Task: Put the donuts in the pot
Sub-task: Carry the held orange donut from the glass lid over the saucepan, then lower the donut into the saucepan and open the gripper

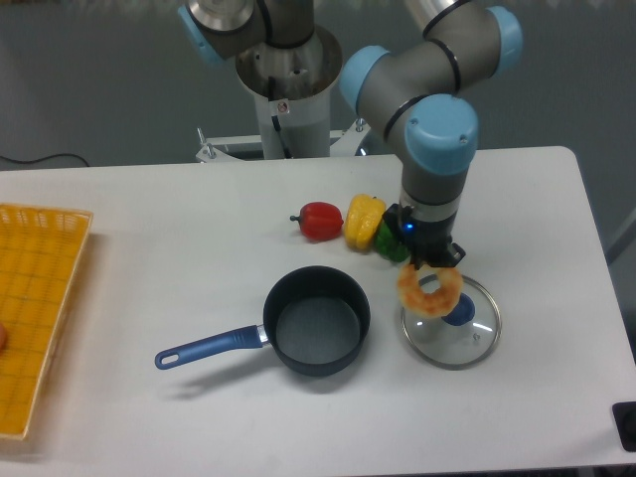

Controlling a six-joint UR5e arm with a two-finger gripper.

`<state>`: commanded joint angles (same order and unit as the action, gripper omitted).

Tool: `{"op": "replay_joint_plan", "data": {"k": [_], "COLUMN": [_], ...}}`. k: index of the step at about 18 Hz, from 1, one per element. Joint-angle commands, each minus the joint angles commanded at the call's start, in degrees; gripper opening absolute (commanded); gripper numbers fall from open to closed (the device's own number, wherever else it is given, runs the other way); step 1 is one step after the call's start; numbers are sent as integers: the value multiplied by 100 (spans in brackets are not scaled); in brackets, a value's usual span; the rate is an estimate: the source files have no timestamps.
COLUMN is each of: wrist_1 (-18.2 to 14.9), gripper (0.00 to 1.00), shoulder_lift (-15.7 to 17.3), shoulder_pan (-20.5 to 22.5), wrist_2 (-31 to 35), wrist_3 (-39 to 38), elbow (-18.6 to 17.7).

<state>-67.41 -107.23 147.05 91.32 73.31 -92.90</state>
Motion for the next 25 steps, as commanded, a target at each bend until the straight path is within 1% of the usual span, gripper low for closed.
{"op": "replay_joint_plan", "data": {"k": [3,5,7,13,16,21,25], "wrist_1": [17,9,52,79,88,105,316], "gripper": [0,0,0,0,0,0,0], "shoulder_lift": [105,149,158,106,97,88,-44], "shoulder_pan": [-71,-220,-282,-703,-827,-1081,-1284], "wrist_2": [0,0,0,0,-26,-35,-18], "wrist_3": [-106,-124,-333,-870,-924,-1169,-1363], "elbow": [-149,-193,-228,-229,-246,-413,-449]}}
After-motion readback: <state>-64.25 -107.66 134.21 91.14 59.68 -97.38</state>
